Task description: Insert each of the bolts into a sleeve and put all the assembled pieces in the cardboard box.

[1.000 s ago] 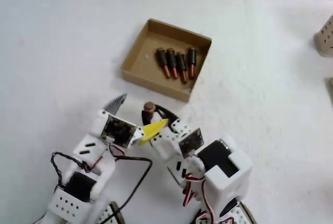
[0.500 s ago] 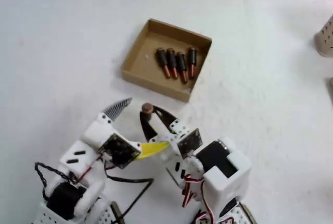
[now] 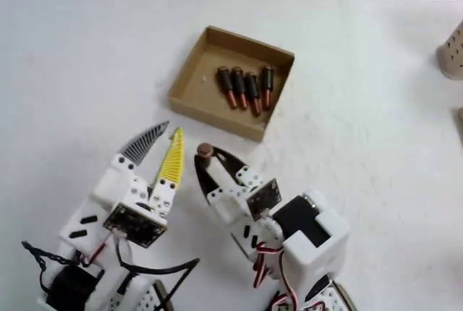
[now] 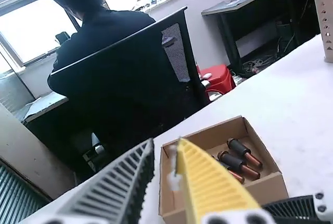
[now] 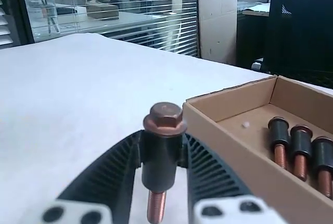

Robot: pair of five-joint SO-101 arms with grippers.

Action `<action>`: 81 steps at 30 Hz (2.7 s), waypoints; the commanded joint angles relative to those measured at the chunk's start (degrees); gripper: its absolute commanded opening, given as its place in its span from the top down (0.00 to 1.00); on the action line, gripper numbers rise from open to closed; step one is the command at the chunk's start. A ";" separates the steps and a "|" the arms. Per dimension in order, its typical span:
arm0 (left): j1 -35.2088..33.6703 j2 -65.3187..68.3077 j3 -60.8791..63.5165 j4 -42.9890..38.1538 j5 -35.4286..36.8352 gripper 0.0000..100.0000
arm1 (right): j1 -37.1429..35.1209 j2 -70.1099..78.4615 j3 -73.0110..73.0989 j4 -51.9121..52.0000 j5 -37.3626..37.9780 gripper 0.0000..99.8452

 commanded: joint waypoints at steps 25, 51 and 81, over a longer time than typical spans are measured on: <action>-29.67 0.13 25.67 -8.00 -19.25 0.98 | 3.74 -0.84 0.35 -1.10 0.79 0.98; -30.29 0.31 25.67 16.70 -29.80 0.98 | 14.64 -29.14 -7.30 34.77 0.62 0.98; -32.75 0.31 25.67 16.70 -29.98 0.98 | 26.07 -14.37 -74.81 116.35 0.79 0.98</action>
